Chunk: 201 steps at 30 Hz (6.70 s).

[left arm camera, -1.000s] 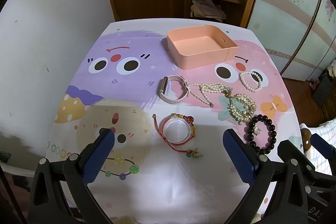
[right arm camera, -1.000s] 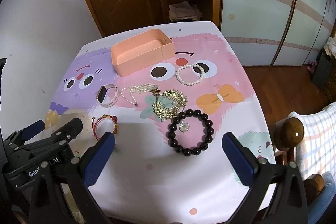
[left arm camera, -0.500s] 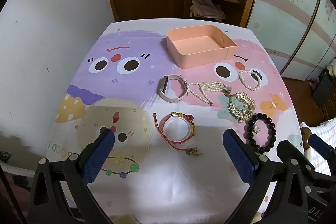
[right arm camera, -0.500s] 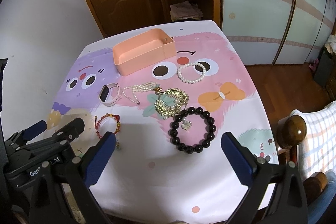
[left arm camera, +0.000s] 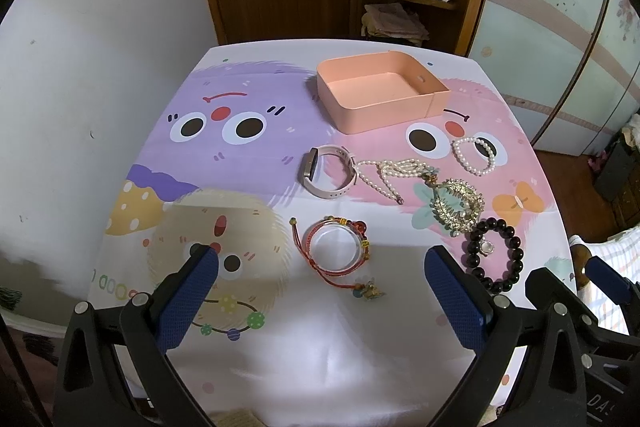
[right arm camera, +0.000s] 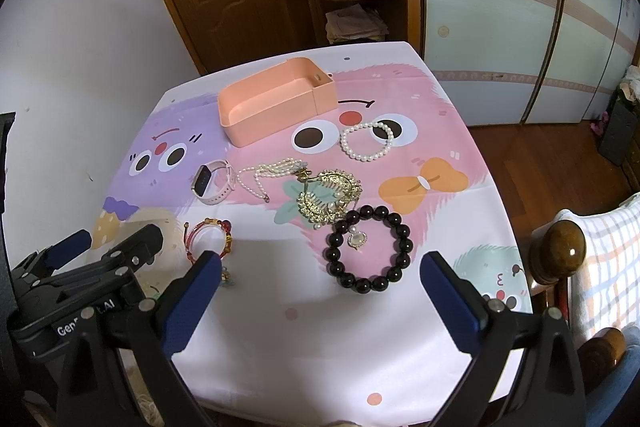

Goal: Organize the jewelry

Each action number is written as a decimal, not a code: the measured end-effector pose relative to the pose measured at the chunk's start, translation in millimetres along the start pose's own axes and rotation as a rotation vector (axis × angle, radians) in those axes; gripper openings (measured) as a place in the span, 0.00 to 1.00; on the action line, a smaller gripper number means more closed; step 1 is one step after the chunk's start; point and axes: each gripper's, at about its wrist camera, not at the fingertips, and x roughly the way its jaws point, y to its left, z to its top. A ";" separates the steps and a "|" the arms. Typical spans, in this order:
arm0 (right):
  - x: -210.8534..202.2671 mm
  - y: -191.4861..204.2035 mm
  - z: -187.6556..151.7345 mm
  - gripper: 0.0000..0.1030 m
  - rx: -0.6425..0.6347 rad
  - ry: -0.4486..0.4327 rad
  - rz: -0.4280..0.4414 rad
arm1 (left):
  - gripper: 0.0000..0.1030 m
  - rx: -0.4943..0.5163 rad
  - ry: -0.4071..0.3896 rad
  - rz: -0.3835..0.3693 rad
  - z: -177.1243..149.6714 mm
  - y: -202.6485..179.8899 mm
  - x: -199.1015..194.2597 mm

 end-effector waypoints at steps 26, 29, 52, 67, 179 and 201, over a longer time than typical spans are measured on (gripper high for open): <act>9.1 0.7 7.5 0.94 -0.039 -0.011 0.009 | 0.99 0.072 0.017 -0.023 8.6 -4.9 12.6; 11.3 1.0 13.4 0.93 -0.061 -0.021 0.005 | 0.99 0.062 0.001 -0.032 14.5 2.9 13.9; 53.2 -8.7 79.3 0.71 -0.142 0.075 0.067 | 0.99 0.088 0.109 -0.017 78.4 51.2 89.9; 126.5 -41.2 121.1 0.62 -0.053 0.203 0.074 | 0.98 0.235 0.183 -0.063 75.4 19.8 142.7; 128.1 44.0 249.5 0.07 -0.023 0.152 0.252 | 0.05 0.042 0.255 -0.185 234.1 -46.4 142.9; 236.0 12.1 230.6 0.08 0.074 0.329 0.204 | 0.44 0.155 0.293 -0.129 193.4 -77.2 249.6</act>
